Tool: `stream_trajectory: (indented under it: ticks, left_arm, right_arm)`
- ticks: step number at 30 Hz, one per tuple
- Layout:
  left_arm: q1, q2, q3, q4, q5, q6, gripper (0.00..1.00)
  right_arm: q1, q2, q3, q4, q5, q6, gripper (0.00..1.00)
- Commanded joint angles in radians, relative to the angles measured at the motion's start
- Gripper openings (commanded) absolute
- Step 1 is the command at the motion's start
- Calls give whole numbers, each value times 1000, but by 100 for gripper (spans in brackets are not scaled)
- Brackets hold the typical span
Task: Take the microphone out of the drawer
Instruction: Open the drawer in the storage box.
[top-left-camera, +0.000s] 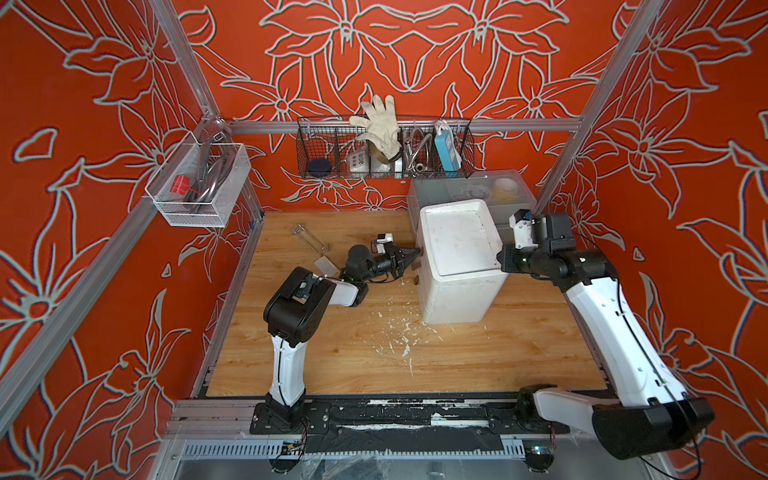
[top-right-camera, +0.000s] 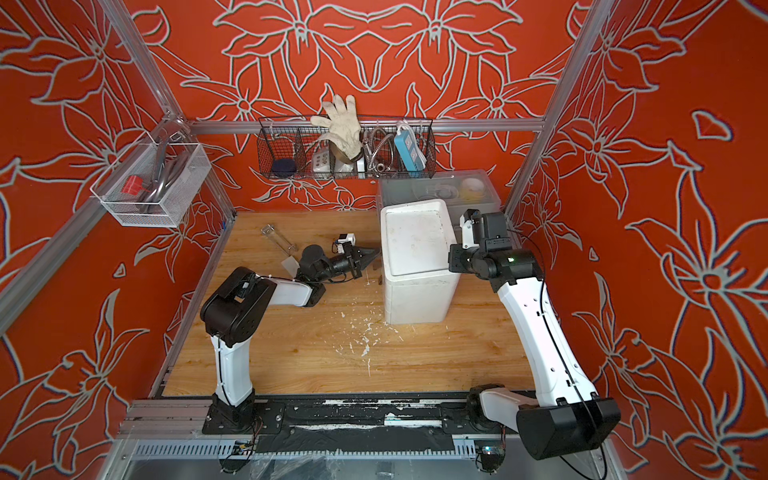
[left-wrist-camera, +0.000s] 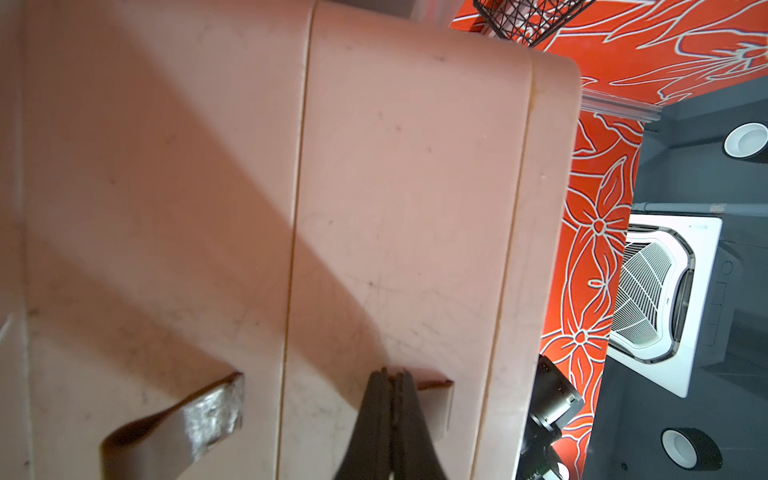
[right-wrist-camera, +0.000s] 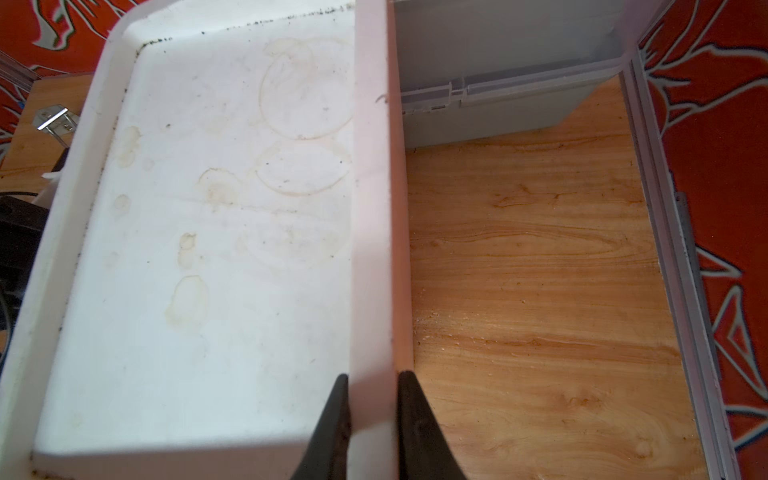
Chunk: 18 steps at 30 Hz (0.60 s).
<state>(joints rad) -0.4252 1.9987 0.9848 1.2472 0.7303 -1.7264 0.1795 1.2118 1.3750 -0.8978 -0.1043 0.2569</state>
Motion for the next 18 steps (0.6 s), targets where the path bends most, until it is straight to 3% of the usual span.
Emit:
stream_trajectory:
  ticks: [1,18]
  left_arm:
    - [18,-55,-37,54,30,15,0]
    - [201,-205,-203,9,123,60,0]
  right_arm:
    - [-2,-7,9,-25,50,23,0]
    - [-3,-4,28,-37,113,12,0]
